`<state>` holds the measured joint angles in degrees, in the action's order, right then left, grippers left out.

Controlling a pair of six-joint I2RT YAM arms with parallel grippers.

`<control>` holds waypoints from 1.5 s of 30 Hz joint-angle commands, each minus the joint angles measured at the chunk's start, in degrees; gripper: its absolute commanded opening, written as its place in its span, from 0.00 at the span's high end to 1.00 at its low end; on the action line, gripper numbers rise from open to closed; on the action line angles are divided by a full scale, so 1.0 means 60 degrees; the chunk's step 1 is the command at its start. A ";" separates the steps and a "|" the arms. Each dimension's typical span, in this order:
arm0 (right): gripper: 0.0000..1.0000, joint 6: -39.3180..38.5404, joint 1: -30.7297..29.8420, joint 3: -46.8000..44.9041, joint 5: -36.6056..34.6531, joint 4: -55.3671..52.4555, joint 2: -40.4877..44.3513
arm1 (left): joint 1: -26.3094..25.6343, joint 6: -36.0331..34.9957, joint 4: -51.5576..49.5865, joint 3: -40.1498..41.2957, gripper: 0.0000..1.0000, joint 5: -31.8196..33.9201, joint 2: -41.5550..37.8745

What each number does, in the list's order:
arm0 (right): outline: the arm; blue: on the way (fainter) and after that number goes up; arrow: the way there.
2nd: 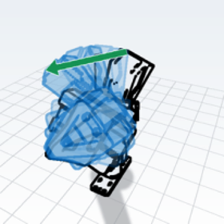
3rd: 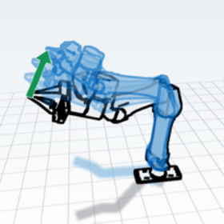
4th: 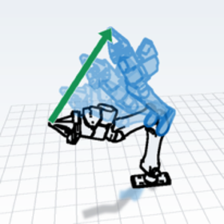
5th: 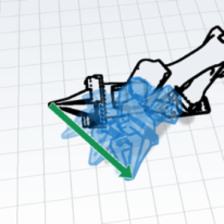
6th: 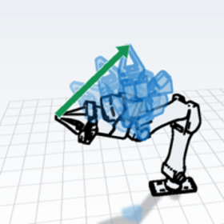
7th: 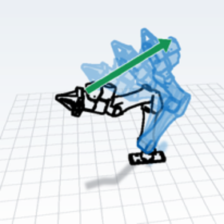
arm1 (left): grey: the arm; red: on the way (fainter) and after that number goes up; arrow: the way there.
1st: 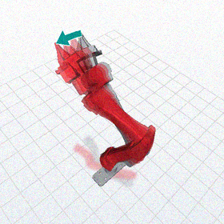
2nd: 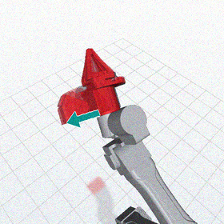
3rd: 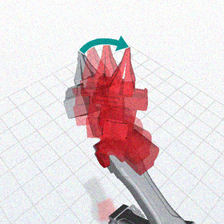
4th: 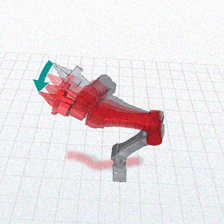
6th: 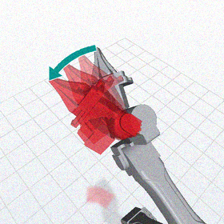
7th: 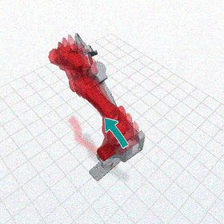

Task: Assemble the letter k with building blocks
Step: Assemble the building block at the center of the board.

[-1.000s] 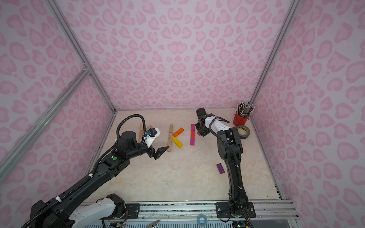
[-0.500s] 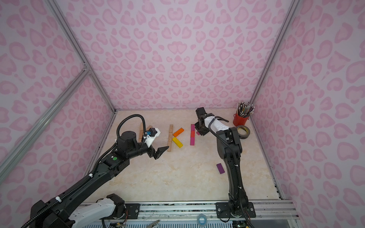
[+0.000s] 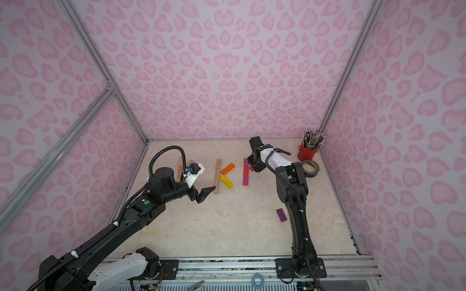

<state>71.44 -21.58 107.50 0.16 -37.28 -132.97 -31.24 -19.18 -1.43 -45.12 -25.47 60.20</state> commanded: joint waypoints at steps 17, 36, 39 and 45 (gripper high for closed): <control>0.65 -0.0216 -0.0055 -0.0183 0.0278 -0.0314 -0.0135 | -0.0003 0.0011 0.0151 -0.0067 0.01 0.0054 -0.0015; 0.55 -0.0415 -0.0050 -0.0410 0.0136 -0.0317 0.0240 | 0.0000 0.0003 0.0151 -0.0067 0.01 0.0055 0.0000; 0.47 -0.0686 -0.0022 -0.0521 0.0062 -0.0300 0.0512 | -0.0005 0.0013 0.0149 -0.0063 0.01 0.0033 -0.0011; 0.28 -0.1695 0.0224 -0.1292 -0.0188 -0.0111 0.1655 | -0.0007 -0.0112 0.0074 -0.0058 0.01 0.0150 -0.0029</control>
<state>65.69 -20.71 101.30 0.38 -37.60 -125.05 -31.24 -19.20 -1.45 -45.12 -25.26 60.18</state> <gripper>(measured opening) 0.718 0.989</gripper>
